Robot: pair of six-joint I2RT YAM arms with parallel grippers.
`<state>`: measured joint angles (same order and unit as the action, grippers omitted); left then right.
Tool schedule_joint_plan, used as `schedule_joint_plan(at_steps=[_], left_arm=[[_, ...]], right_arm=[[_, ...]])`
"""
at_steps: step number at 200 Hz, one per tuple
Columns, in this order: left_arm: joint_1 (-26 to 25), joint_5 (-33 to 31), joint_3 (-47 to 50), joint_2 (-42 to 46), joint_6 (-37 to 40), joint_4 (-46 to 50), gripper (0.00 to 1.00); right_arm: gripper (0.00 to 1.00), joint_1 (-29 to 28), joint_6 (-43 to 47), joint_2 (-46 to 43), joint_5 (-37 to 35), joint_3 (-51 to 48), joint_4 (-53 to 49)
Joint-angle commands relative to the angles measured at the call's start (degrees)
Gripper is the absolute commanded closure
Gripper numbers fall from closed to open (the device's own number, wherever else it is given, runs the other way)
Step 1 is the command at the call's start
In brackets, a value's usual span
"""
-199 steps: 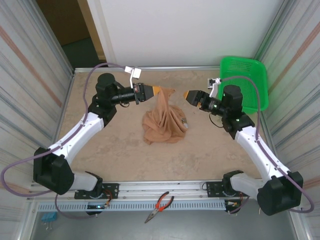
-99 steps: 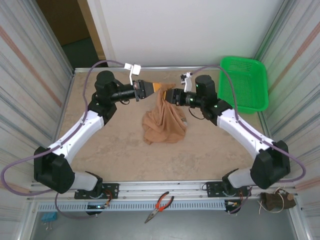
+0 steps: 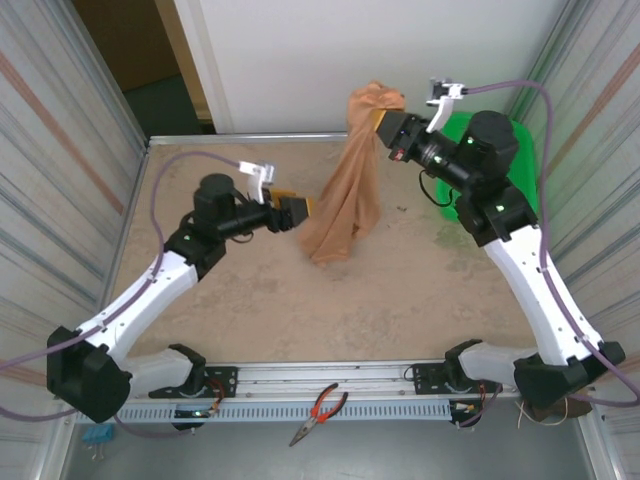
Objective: Fold the inside-out t-shirt
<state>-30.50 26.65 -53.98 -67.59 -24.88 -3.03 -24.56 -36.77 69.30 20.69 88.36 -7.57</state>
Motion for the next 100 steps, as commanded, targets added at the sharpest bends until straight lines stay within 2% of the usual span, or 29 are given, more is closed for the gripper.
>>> schedule_joint_plan(at_steps=[1,63,100], left_arm=[[-4.8,-11.5,0.8,-0.9,7.3,1.5,0.25],[-19.0,-17.9,-2.4,-9.5,10.3,-6.5,0.24],[-22.3,-17.7,-4.9,-15.6,6.3,-12.8,0.23]], right_arm=[[1.0,-1.0,1.2,-0.1,-2.2,2.8,-1.4],[1.0,-2.6,4.0,-2.6,-7.2,3.0,-4.4],[1.0,-2.5,4.8,-5.1,-10.2,1.5,-5.4]])
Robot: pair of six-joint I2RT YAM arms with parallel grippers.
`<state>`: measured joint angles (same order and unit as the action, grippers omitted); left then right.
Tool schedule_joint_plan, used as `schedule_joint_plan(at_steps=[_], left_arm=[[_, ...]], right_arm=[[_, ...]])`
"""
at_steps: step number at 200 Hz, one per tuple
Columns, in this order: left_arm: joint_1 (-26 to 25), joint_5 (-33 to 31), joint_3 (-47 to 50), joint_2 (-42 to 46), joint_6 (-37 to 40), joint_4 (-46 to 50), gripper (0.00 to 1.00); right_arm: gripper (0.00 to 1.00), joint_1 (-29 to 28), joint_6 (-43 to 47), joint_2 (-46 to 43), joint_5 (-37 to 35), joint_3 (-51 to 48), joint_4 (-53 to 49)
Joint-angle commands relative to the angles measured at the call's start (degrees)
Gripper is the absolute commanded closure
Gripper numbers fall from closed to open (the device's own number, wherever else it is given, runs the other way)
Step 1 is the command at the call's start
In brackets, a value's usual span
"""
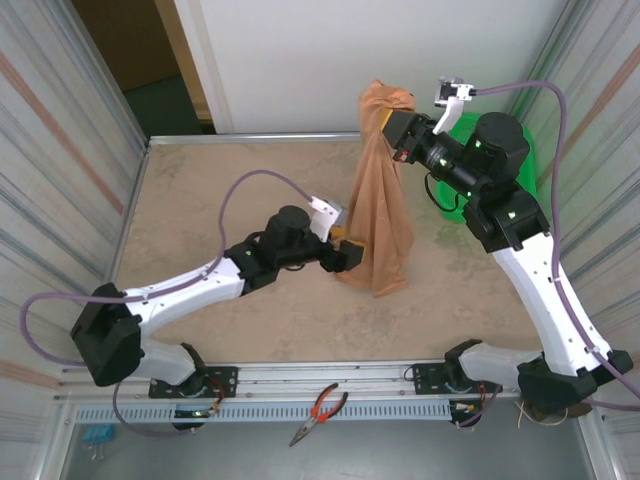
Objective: Fold the inside-out t-shirt
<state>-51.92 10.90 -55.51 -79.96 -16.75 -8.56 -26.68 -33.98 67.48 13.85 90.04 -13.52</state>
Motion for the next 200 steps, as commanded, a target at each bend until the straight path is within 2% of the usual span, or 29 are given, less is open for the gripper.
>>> schedule_joint_plan(at_steps=[1,24,32,37,49,56,57,71,81,89,101,127,157,183,189,200], left_arm=[[-1.0,-1.9,-3.5,-3.4,-2.0,-7.4,0.22],[-2.5,-1.5,-7.8,-8.4,-3.4,-7.8,0.22],[-2.8,-1.9,-9.9,-10.0,-3.6,-6.3,0.28],[-2.8,-1.3,-11.2,-10.8,-3.7,-5.0,0.38],[-2.8,0.2,-13.5,-11.5,-2.7,-2.5,0.79],[-2.8,1.0,-14.0,-10.8,-2.1,-1.5,1.0],[-2.8,1.1,-13.9,-10.7,-2.0,-1.5,1.0],[-2.2,4.9,-13.3,-7.4,-1.8,-1.4,1.0],[-0.7,11.7,-12.4,-4.2,-3.3,-2.2,1.0],[1.2,19.6,-11.8,-2.2,-5.9,-4.4,1.0],[4.2,27.9,-10.8,0.5,-10.2,-6.5,1.0],[12.5,38.7,-6.7,4.3,-17.5,-10.8,1.0],[24.1,38.4,-1.8,4.3,-20.1,-6.9,1.0],[33.4,37.8,-1.5,-1.4,-18.1,0.1,1.0],[35.3,38.6,-1.8,-3.6,-17.7,0.6,0.93],[38.7,38.9,-3.1,-7.4,-16.4,2.0,0.72]], right_arm=[[1.0,-0.4,2.0,-3.4,-3.4,-0.2,0.6],[1.0,-0.2,3.0,-5.0,-5.8,-0.1,-1.0],[1.0,0.0,3.1,-5.8,-6.3,0.1,-1.3],[1.0,0.2,3.2,-6.3,-6.7,0.3,-1.6],[1.0,0.6,3.5,-7.6,-7.3,1.3,-2.5],[1.0,0.8,4.0,-8.4,-7.9,2.4,-3.5],[1.0,0.8,4.1,-8.5,-8.0,2.6,-3.6],[1.0,0.9,5.3,-10.3,-9.0,5.0,-4.9],[1.0,0.9,6.1,-10.5,-9.8,6.8,-5.8],[1.0,0.8,7.0,-12.5,-10.3,8.2,-6.6],[1.0,0.8,7.7,-12.9,-10.7,9.8,-7.1],[1.0,0.7,7.4,-11.3,-9.9,10.3,-6.3],[1.0,-0.1,6.0,-5.8,-10.1,4.5,-2.8],[1.0,-1.8,5.4,1.0,-14.7,-2.7,2.0],[1.0,-2.2,5.1,3.0,-15.9,-4.2,3.6],[1.0,-2.2,4.3,8.0,-16.8,-4.9,5.5]])
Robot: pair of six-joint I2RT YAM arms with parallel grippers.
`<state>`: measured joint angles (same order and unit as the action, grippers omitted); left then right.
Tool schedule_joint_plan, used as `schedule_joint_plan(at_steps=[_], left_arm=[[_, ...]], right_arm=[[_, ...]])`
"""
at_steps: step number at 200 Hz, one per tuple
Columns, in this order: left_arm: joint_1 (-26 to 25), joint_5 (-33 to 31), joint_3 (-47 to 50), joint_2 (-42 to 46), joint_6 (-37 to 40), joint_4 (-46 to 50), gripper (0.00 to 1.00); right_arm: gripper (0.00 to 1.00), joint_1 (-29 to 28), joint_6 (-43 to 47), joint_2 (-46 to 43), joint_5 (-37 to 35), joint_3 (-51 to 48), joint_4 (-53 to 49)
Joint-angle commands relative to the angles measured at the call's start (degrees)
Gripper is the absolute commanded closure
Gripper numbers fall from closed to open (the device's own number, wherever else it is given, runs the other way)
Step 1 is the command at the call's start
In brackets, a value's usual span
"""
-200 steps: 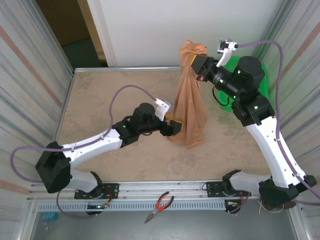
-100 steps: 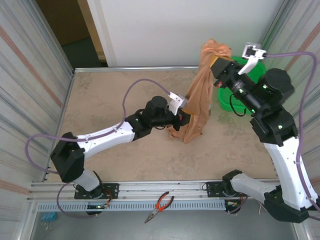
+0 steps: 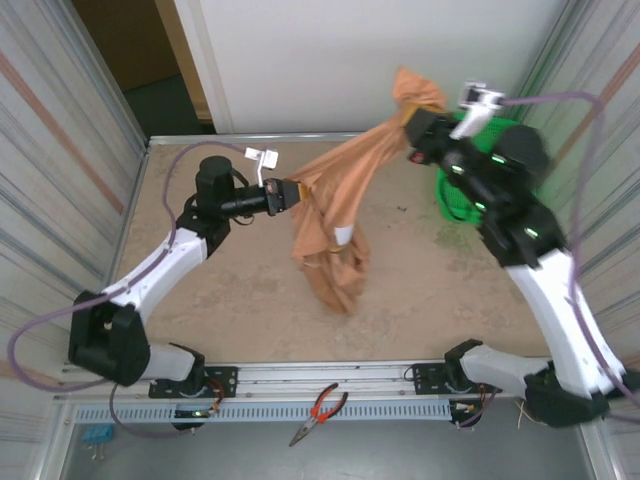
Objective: Fold the inside-out t-shirt
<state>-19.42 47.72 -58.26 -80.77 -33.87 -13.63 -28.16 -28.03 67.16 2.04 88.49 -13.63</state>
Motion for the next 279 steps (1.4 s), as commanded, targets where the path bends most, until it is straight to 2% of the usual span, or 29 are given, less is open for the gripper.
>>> schedule_joint_plan(at_steps=[1,15,27,31,38,41,47,53,62,72,97,121,156,174,210,238,248,257,265,279], left_arm=[[6.5,1.9,-0.5,-6.9,0.9,7.3,0.71],[10.7,1.2,-2.3,-10.7,1.6,8.2,0.52],[13.6,-0.7,-4.1,-12.6,2.3,9.6,0.46],[14.3,-0.9,-4.4,-12.9,2.4,9.7,0.44],[15.2,-1.5,-4.9,-13.0,2.7,10.2,0.42],[15.5,-1.9,-5.1,-12.9,2.9,10.7,0.41],[15.6,-2.7,-5.3,-12.6,3.3,11.9,0.4],[15.6,-3.2,-5.3,-12.1,3.8,13.0,0.39],[15.2,-3.3,-4.5,-10.9,4.0,13.9,0.37],[14.1,-4.5,-3.0,-8.8,4.5,15.2,0.34],[6.6,-12.3,-1.1,-3.9,9.1,21.6,0.3],[-5.0,-26.0,-3.1,-4.2,15.5,27.6,0.27],[-17.9,-42.4,-13.2,-15.5,23.9,34.8,0.26],[-21.9,-50.1,-19.2,-22.5,26.5,37.3,0.25],[-25.0,-58.5,-30.9,-35.6,29.7,43.2,0.24],[-25.3,-64.2,-37.5,-43.7,30.0,47.3,0.24],[-24.9,-65.5,-39.6,-45.3,30.0,48.9,0.27],[-24.3,-64.9,-40.7,-45.9,29.8,49.5,0.36],[-23.4,-63.6,-41.2,-45.8,29.3,49.7,0.51],[-21.4,-60.1,-40.7,-43.8,27.7,49.3,0.87]], right_arm=[[1.0,-0.7,-1.7,8.9,-5.0,-3.3,5.7],[1.0,-0.4,-2.5,16.8,-5.2,-1.6,7.1],[0.99,0.4,-3.1,24.9,-1.7,2.9,6.9],[0.89,1.1,-3.3,27.9,0.7,5.6,5.6],[0.59,2.1,-3.9,33.3,6.2,10.7,3.5],[0.49,2.4,-4.1,35.6,8.8,13.2,1.8],[0.38,3.1,-4.7,39.5,12.6,18.0,-2.0],[0.33,3.3,-4.9,42.5,15.0,23.5,-5.8],[0.31,3.3,-3.9,44.4,17.1,26.7,-9.3],[0.29,2.8,-3.0,42.9,16.3,24.5,-9.4],[0.28,4.1,-5.3,34.1,13.9,6.1,-2.6],[0.28,7.0,-9.2,26.3,12.4,-11.1,2.7],[0.28,10.2,-12.1,17.5,9.5,-25.7,2.4],[0.19,10.7,-12.2,13.2,4.2,-29.4,-1.3],[0.0,14.4,-12.2,6.7,1.8,-34.4,-4.5],[0.01,16.4,-11.7,3.4,2.5,-36.4,-6.1],[0.01,16.5,-11.8,2.5,3.0,-37.0,-6.0],[0.01,16.5,-12.0,2.1,3.7,-37.4,-5.8],[0.01,16.4,-12.3,1.9,4.3,-37.8,-5.3],[0.01,16.0,-12.6,2.1,4.9,-38.4,-4.3]])
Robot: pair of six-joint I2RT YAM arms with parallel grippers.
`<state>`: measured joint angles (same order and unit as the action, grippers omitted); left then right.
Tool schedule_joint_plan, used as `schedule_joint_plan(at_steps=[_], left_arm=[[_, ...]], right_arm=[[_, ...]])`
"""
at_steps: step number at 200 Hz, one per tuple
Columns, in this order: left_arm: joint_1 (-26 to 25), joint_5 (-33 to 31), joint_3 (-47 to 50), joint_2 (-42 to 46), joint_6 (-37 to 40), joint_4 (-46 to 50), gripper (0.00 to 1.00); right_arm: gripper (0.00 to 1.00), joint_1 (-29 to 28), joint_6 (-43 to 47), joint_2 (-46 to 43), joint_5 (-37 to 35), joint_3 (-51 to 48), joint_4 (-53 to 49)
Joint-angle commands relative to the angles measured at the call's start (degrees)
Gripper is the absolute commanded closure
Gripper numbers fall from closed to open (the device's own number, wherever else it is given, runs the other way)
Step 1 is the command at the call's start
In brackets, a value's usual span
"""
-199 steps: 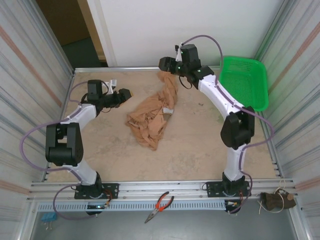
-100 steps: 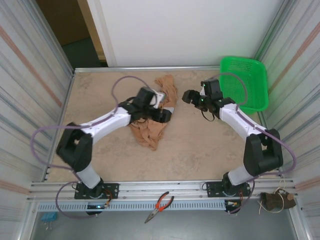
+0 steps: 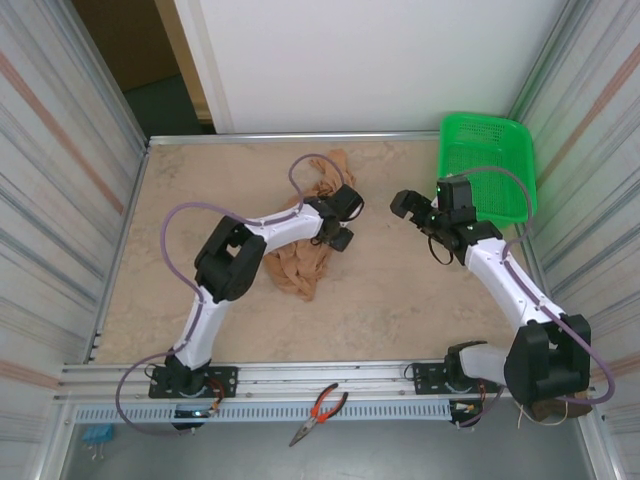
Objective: Fold the inside-out t-shirt
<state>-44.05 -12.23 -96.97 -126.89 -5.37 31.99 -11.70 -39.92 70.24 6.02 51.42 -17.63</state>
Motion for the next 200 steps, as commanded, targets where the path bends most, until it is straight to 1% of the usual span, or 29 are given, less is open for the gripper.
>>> schedule_joint_plan(at_steps=[1,7,21,30,50,68,76,84,102,131,165,178,200], left_arm=[[3.4,0.1,-1.9,2.5,-0.9,3.6,0.89],[4.3,1.9,-0.6,4.4,-1.6,2.4,1.0],[6.5,7.9,4.9,11.9,-3.4,-3.2,1.0],[8.2,14.1,9.5,17.0,-5.0,-7.7,1.0],[13.0,27.2,19.2,27.4,-11.4,-17.7,1.0],[18.6,38.0,27.6,33.4,-19.4,-26.6,1.0],[20.8,41.8,31.5,35.2,-22.5,-31.2,1.0],[22.9,44.3,34.9,36.6,-25.3,-34.9,1.0],[26.1,47.0,40.8,38.2,-28.2,-39.9,1.0],[28.8,51.1,47.4,37.3,-31.3,-47.1,1.0],[31.7,51.2,52.3,37.4,-34.4,-53.2,1.0],[33.1,51.3,52.8,38.0,-34.7,-53.3,1.0],[35.6,51.3,53.5,38.8,-35.8,-53.8,1.0]], right_arm=[[0.01,-0.5,-0.7,-1.0,1.0,-1.4,-0.2],[0.01,-0.9,-0.7,-0.7,1.1,-1.4,0.2],[0.01,-2.4,-0.5,0.6,1.1,-1.3,0.8],[0.01,-3.6,-0.5,1.8,0.9,-1.0,1.3],[0.01,-6.9,-0.4,5.0,1.7,-0.5,3.7],[0.01,-9.9,-0.8,8.9,3.4,0.2,6.9],[0.01,-11.2,-1.1,10.8,4.4,0.8,8.7],[0.0,-12.4,-1.5,12.9,5.5,1.3,10.4],[0.06,-15.0,-2.0,18.0,6.6,3.7,12.7],[0.13,-17.5,-2.5,26.3,6.5,9.0,13.7],[0.19,-19.9,-2.5,35.8,5.7,17.1,11.8],[0.2,-20.6,-2.6,38.5,4.3,19.5,11.0],[0.23,-20.7,-3.8,42.0,4.2,22.7,11.3]])
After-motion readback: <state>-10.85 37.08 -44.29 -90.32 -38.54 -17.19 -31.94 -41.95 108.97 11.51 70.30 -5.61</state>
